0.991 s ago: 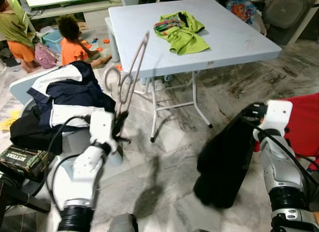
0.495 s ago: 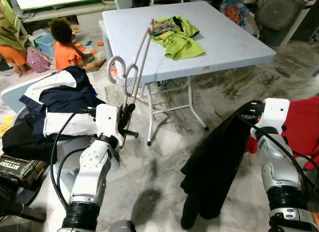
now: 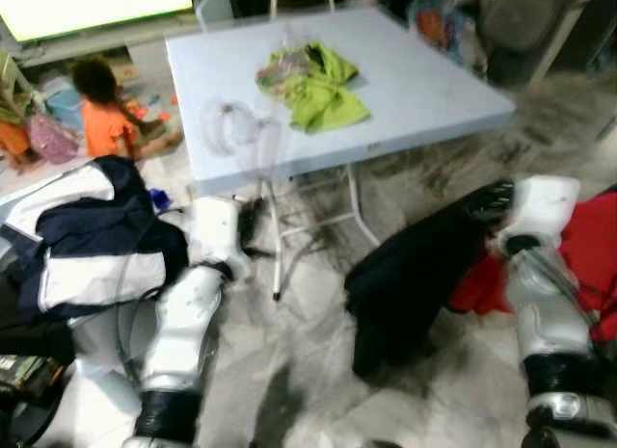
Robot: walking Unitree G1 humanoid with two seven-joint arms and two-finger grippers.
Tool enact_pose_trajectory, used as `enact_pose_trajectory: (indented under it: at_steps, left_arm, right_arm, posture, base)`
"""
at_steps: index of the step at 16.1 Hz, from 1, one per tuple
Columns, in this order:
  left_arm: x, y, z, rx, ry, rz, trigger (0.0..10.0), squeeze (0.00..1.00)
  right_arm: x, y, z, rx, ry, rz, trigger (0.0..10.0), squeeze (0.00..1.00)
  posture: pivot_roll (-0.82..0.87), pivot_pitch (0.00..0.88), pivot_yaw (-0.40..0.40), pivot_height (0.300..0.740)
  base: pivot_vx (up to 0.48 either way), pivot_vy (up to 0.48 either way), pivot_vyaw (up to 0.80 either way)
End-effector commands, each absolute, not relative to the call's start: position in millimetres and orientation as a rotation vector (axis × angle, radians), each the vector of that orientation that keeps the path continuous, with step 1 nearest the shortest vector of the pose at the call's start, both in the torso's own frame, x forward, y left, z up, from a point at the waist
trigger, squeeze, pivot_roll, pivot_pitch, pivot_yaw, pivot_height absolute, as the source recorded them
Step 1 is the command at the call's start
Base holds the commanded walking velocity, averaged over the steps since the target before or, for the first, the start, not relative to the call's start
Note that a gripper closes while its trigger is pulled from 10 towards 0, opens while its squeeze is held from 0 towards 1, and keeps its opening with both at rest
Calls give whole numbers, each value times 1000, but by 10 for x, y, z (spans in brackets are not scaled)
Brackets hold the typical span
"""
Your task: Hang hanger
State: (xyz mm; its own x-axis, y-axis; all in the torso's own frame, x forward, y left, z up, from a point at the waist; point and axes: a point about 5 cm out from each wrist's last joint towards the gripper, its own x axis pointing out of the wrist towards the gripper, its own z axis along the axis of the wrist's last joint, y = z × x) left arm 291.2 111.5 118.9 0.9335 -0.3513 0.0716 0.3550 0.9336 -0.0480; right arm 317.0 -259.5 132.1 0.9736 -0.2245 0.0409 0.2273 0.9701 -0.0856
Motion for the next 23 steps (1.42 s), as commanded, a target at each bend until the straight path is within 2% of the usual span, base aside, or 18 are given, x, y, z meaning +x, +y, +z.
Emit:
enact_pose_trajectory:
  at_steps: [1, 5, 6, 16, 23]
  left_arm:
    - [2934, 1281, 1253, -43, -81, -309, 10000, 0]
    - [2944, 1297, 1289, -57, -82, -276, 10000, 0]
    - [2949, 1298, 1297, -49, -86, -274, 10000, 0]
    - [2970, 1235, 1333, -46, -95, -289, 10000, 0]
    - [2963, 1200, 1332, -29, -95, -303, 10000, 0]
  right_arm:
    - [3272, -2465, 1555, -76, -132, -189, 10000, 0]
    - [3315, -2376, 1568, -93, -129, -133, 10000, 0]
    - [3326, -2330, 1612, -164, -154, -93, 10000, 0]
    - [3383, -2272, 1724, -102, -207, -85, 10000, 0]
    - [3408, -2287, 1788, -105, -237, -121, 10000, 0]
  posture:
    - [-28, 0, -5, 740]
    - [-21, 0, -9, 740]
    - [-21, 0, -9, 740]
    - [-22, 0, -7, 740]
    - [-23, 0, -9, 740]
  base:
    - [480, 0, 0]
    - [450, 63, 0]
    - [394, 274, 800]
    - [398, 268, 746]
    - [475, 0, 0]
